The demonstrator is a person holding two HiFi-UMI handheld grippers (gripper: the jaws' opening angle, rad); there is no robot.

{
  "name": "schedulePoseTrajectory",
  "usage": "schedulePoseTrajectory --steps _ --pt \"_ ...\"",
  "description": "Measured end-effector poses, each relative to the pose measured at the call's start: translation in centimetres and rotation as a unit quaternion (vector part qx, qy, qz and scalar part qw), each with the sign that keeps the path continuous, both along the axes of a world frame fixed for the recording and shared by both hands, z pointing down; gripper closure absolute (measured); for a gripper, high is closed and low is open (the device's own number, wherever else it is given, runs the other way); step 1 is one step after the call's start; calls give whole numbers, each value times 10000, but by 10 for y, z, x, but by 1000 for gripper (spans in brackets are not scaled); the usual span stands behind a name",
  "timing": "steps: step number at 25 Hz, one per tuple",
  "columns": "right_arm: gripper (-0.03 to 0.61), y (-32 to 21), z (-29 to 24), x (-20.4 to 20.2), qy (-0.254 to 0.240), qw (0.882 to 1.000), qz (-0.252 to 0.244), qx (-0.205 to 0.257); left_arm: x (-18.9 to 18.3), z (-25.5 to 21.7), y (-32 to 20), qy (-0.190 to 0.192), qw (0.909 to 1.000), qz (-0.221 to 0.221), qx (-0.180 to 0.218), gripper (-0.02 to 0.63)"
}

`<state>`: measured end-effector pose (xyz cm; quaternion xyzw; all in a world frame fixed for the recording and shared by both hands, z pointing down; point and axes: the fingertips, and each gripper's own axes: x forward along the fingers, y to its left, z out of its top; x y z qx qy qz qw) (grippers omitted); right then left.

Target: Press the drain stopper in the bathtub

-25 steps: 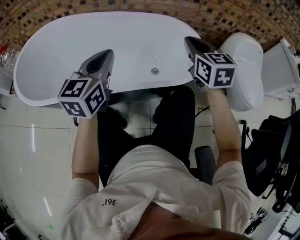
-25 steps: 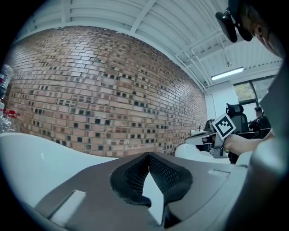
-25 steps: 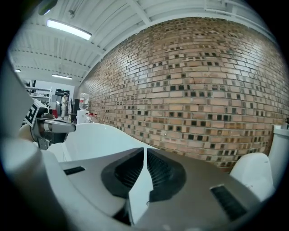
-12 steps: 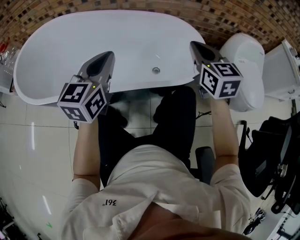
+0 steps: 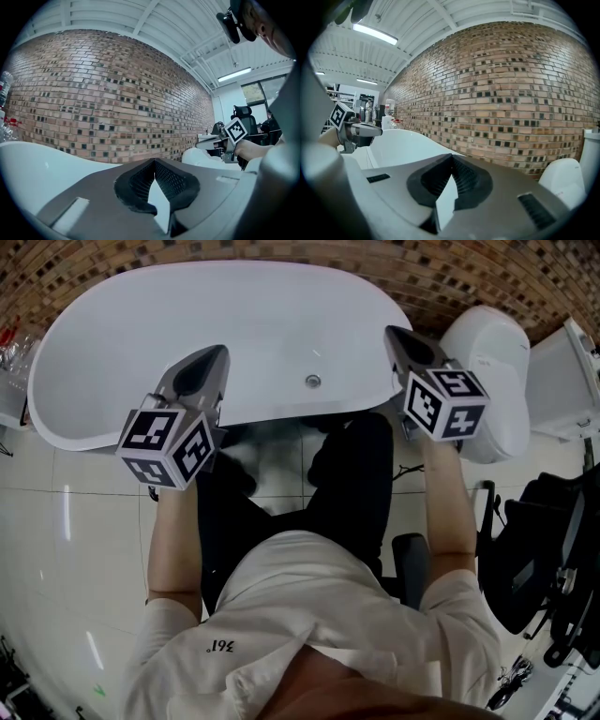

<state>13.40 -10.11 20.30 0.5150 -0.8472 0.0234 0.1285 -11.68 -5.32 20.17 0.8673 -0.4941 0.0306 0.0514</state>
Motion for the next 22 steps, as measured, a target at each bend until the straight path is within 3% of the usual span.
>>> schedulePoseTrajectory --steps 22 --pt "572 2 2 -6 109 9999 -84 38 1 6 0 -130 9999 6 -23 611"
